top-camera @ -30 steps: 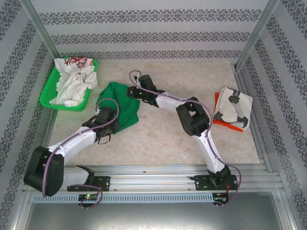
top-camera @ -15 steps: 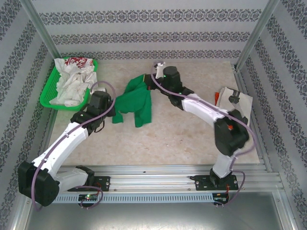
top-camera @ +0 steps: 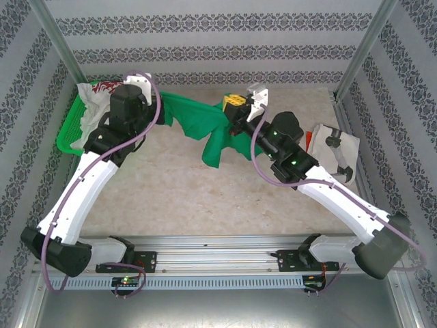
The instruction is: Fold and stack the t-shirts
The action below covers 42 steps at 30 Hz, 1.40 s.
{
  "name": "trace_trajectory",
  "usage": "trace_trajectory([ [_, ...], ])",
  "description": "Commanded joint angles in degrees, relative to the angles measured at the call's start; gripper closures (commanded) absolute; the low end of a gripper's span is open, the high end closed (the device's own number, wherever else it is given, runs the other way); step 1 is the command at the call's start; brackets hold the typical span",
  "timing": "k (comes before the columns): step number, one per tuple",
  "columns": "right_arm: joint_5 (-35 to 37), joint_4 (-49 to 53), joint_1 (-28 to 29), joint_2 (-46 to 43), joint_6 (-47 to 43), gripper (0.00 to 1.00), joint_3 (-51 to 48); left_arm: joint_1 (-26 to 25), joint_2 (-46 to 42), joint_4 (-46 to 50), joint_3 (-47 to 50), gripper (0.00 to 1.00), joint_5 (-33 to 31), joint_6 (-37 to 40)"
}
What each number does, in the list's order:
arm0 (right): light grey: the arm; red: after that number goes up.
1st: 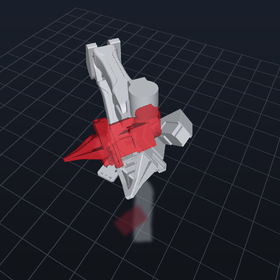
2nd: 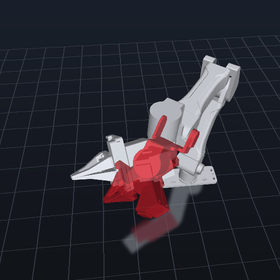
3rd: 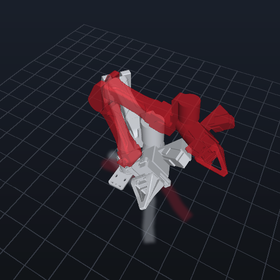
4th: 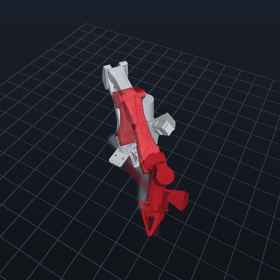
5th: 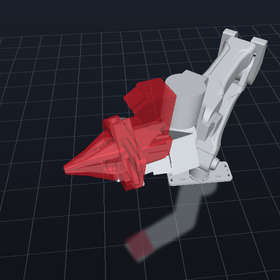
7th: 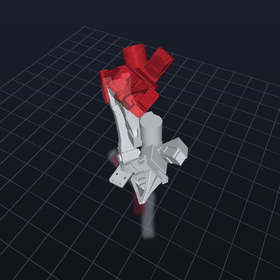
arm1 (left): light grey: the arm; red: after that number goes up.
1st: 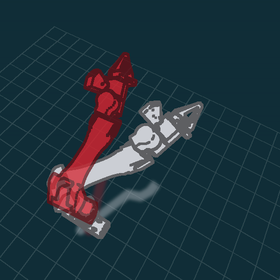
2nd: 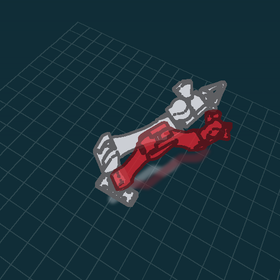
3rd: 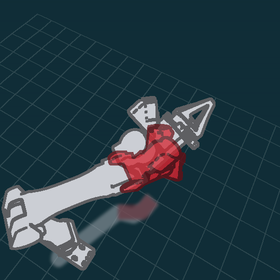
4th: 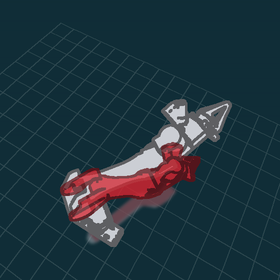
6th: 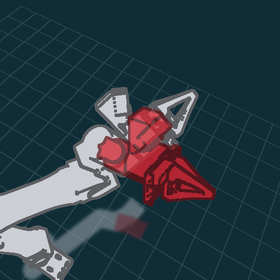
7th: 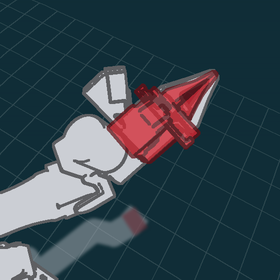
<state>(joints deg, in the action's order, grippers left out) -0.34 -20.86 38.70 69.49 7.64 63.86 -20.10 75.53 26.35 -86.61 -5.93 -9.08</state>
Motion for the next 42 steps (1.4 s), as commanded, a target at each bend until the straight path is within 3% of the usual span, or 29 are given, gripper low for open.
trace_trajectory([
  [1,3.14,-2.08,1.51,-2.29,-3.67,1.00,-1.61,0.85,2.03,-0.40,-2.06,1.00,1.78,2.11],
  [13,0.04,-0.41,5.43,-9.92,-5.14,1.00,-9.25,0.85,-5.32,1.31,4.53,1.00,2.76,-0.03],
  [16,-2.72,1.11,5.52,-10.24,-5.54,1.00,-9.48,0.86,-6.94,1.42,6.28,1.00,2.48,-0.41],
  [19,-0.77,2.20,5.43,-8.36,-6.47,1.00,-9.38,0.92,-6.30,1.34,7.24,1.00,0.34,0.41],
  [26,-3.60,3.39,0.26,2.78,-0.78,1.00,-6.20,2.60,0.63,-1.78,8.68,1.00,-4.00,1.62],
  [35,-12.01,-1.20,-6.30,22.46,4.60,1.00,-0.13,7.23,15.15,-7.71,9.67,1.00,-1.95,-1.80],
  [42,-16.75,-5.33,-9.00,36.39,9.82,0.97,10.76,11.53,27.43,-10.42,2.54,1.00,0.83,-4.54],
])
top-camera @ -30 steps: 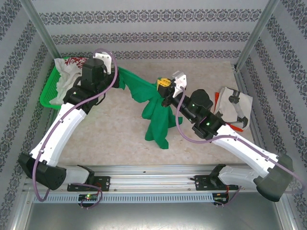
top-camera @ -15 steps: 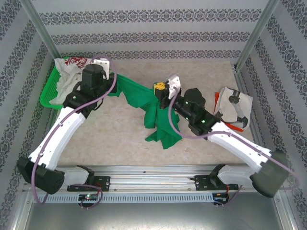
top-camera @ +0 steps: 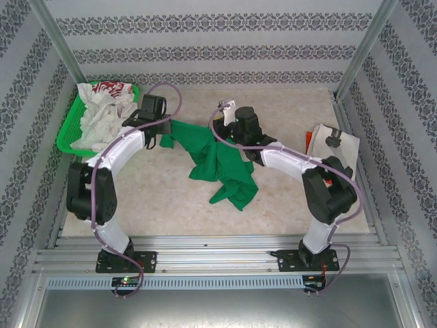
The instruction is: Fold and stack the t-shirts
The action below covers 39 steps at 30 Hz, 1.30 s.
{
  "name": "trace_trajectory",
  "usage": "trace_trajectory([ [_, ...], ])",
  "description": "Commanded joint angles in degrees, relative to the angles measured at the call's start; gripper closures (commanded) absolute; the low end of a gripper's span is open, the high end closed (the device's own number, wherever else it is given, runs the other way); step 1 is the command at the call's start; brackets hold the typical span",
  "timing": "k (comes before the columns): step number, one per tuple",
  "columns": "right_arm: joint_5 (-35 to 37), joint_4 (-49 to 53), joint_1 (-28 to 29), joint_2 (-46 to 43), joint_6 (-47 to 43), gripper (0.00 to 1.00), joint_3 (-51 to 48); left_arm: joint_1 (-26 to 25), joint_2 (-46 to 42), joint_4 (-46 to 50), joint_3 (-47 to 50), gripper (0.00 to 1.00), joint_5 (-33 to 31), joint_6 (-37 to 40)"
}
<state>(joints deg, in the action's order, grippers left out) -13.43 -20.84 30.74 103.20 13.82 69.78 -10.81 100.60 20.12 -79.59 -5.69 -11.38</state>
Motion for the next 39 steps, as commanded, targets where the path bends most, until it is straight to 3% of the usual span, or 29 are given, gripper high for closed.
trace_trajectory([
  [1,-3.82,-6.19,-1.48,4.45,4.21,0.85,6.60,3.13,4.29,-3.77,-6.59,1.00,1.20,-3.18],
  [2,-4.10,-6.63,-1.89,5.73,4.60,0.71,8.00,3.69,5.85,-3.10,-8.58,0.94,1.74,-4.10],
  [3,-4.07,-6.75,-2.32,6.82,5.01,0.49,9.22,4.19,7.16,-1.77,-10.87,0.80,2.10,-4.88],
  [4,-3.47,-6.74,-2.67,6.89,5.52,0.37,9.67,4.09,7.99,-0.56,-12.82,0.60,2.22,-5.01],
  [6,-1.90,-7.27,-2.97,5.24,5.77,0.24,8.11,3.47,7.24,-0.34,-13.48,0.13,2.16,-5.05],
  [7,-1.09,-7.59,-3.01,3.71,5.48,0.19,6.34,2.77,6.35,-1.00,-12.18,0.00,1.32,-4.93],
  [13,3.41,-6.75,-2.58,-8.28,5.66,0.14,-9.74,-3.74,-4.91,-3.50,1.90,0.00,-5.63,-7.33],
  [18,10.13,-0.63,-0.27,-20.43,7.29,0.14,-23.13,-12.05,-13.99,-5.71,14.74,0.00,-6.29,-10.02],
  [21,15.21,6.46,3.13,-26.91,6.91,0.14,-28.06,-17.84,-15.86,-4.24,18.44,0.00,-6.59,-14.03],
  [24,18.55,9.11,6.18,-30.91,7.41,0.14,-32.87,-22.24,-15.06,-2.60,19.78,0.00,-5.13,-23.71],
  [29,18.97,9.52,9.07,-33.10,12.11,0.15,-38.31,-25.48,-10.61,-3.16,19.93,0.11,-0.39,-40.96],
  [35,18.77,9.00,11.70,-31.51,13.69,0.15,-38.93,-25.68,-5.61,-1.84,19.25,0.30,2.09,-53.77],
  [39,18.50,8.26,11.98,-30.06,13.97,0.15,-38.58,-25.67,-5.67,-8.88,23.43,0.41,5.46,-60.03],
])
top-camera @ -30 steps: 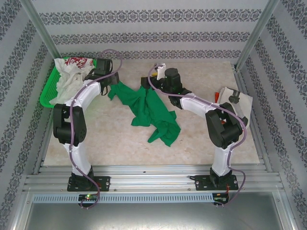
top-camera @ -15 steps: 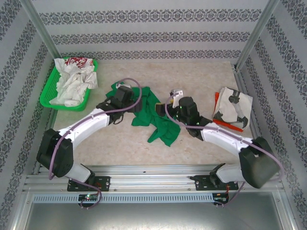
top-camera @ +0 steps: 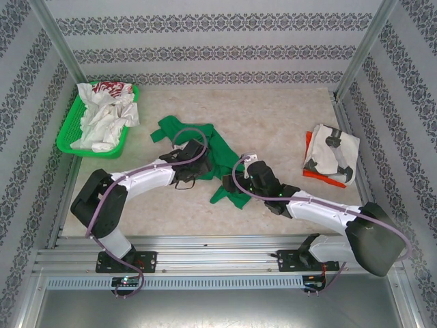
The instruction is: Fold and stack the t-shirts
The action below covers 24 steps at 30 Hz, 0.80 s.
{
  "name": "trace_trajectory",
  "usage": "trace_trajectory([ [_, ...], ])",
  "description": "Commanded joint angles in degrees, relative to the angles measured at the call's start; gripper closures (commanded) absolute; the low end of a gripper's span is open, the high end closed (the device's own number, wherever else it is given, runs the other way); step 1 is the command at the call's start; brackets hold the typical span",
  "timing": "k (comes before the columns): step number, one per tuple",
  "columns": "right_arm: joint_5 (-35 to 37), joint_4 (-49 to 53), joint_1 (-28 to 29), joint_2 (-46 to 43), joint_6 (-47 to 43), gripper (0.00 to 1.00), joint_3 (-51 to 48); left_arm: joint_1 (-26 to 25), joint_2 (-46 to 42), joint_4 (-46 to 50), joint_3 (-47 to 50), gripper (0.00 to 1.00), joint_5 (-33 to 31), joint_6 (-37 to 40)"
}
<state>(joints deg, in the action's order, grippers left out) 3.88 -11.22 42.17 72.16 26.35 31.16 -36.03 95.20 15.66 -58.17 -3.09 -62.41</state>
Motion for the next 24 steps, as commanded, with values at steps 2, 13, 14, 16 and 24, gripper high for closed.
trace_trajectory([
  [2,0.83,-2.08,0.65,1.94,1.43,0.15,0.36,-0.47,0.18,-7.34,3.10,0.44,4.32,-10.47],
  [13,-0.71,-4.18,1.33,5.59,2.44,0.14,1.90,0.03,5.01,-16.45,2.43,0.55,9.00,-13.00],
  [14,-0.98,-4.33,1.36,5.85,2.80,0.14,1.89,0.23,5.43,-16.48,2.37,0.56,9.03,-12.98],
  [16,-1.23,-4.38,1.44,6.21,3.38,0.14,1.92,0.65,6.11,-16.99,2.55,0.60,9.37,-13.34],
  [24,2.13,0.50,5.54,7.46,4.79,0.15,3.41,1.31,5.40,-17.13,3.32,0.96,9.02,-11.37],
])
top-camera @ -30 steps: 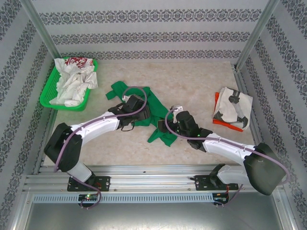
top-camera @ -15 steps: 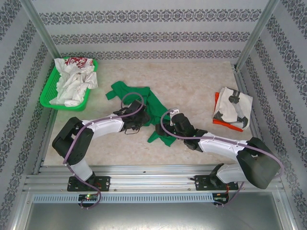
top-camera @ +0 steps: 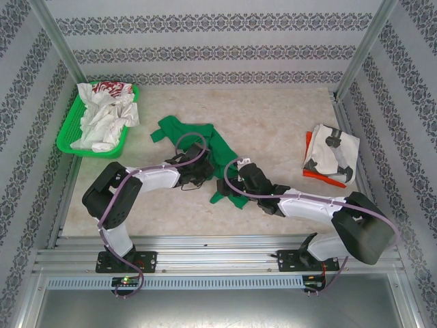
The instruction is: Fold and stack the t-shirts
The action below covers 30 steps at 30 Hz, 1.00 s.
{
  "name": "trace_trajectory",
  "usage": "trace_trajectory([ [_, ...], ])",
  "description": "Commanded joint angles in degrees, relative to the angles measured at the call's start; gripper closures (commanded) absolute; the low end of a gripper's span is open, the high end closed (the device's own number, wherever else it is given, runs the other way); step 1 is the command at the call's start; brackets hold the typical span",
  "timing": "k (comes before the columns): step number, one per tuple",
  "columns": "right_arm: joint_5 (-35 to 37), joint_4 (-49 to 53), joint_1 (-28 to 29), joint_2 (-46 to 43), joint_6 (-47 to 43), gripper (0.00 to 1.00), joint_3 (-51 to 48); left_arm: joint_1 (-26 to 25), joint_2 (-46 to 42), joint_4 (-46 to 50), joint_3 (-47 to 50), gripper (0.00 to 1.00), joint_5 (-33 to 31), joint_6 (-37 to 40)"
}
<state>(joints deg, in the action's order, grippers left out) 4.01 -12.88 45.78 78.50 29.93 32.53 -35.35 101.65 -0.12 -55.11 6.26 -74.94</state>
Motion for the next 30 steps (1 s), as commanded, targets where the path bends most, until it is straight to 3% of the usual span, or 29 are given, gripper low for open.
trace_trajectory([
  [1,2.65,3.04,2.56,1.69,1.43,0.17,2.30,0.64,-1.54,-0.73,0.21,1.00,-0.81,1.79],
  [4,4.45,4.86,3.11,3.51,4.47,0.35,2.45,0.97,-3.62,1.32,0.19,1.00,-2.45,4.12],
  [9,8.14,5.75,0.22,1.12,5.29,0.85,1.69,1.92,-8.79,8.14,-0.92,1.00,-6.82,11.83],
  [11,9.48,7.17,-1.48,-1.25,3.67,1.00,2.38,2.74,-11.03,11.37,-1.63,1.00,-8.11,15.29],
  [17,11.27,11.40,-8.02,-10.14,-3.06,1.00,3.09,8.06,-17.90,22.44,-3.76,1.00,-7.49,25.51],
  [21,6.94,11.09,-16.27,-13.87,-4.63,1.00,2.19,12.77,-19.41,27.18,-4.28,1.00,-4.64,30.78],
  [30,-2.09,8.27,-23.17,-2.46,-12.44,1.00,8.84,18.37,-10.24,26.68,-6.82,1.00,-0.98,35.46],
])
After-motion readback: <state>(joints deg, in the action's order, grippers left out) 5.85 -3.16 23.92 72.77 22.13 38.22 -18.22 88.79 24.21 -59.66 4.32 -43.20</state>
